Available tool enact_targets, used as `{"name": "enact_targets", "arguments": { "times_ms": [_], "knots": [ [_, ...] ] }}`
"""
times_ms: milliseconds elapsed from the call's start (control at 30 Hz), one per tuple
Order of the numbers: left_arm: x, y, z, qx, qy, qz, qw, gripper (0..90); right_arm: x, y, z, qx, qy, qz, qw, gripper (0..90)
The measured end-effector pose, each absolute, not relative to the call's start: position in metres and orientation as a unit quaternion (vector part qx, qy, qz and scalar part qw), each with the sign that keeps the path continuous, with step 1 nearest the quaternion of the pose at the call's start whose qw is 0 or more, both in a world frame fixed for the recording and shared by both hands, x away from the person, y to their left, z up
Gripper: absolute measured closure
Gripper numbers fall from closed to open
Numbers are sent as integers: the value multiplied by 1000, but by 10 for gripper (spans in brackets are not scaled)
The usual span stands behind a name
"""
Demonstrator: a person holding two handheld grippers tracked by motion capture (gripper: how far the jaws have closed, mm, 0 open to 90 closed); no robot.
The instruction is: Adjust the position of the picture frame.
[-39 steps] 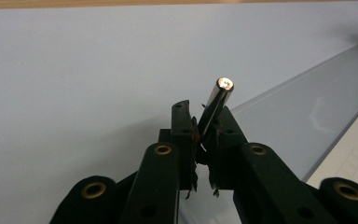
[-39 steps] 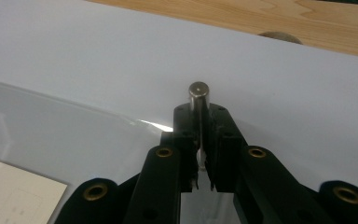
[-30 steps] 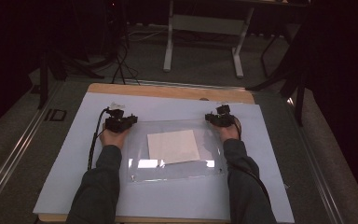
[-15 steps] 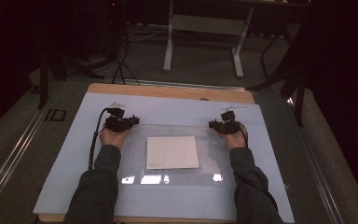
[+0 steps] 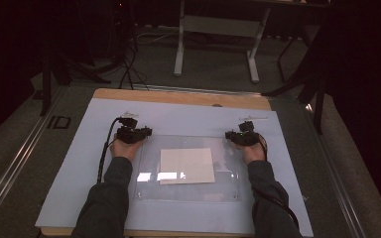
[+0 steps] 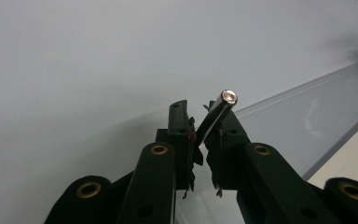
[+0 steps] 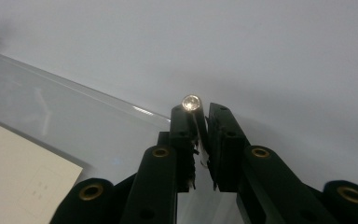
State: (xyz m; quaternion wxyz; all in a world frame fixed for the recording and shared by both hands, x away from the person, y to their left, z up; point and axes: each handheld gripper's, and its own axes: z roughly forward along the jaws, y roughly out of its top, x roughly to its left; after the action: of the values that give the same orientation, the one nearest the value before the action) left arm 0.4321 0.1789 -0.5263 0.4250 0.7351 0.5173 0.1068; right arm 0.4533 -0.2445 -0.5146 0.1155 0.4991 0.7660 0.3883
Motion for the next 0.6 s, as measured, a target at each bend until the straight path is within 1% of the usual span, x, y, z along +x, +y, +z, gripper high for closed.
{"name": "enact_targets", "arguments": {
  "times_ms": [600],
  "knots": [
    [429, 181, -526, 735, 520, 116, 421, 805, 449, -242, -520, 491, 769, 394, 109, 807]
  ]
}}
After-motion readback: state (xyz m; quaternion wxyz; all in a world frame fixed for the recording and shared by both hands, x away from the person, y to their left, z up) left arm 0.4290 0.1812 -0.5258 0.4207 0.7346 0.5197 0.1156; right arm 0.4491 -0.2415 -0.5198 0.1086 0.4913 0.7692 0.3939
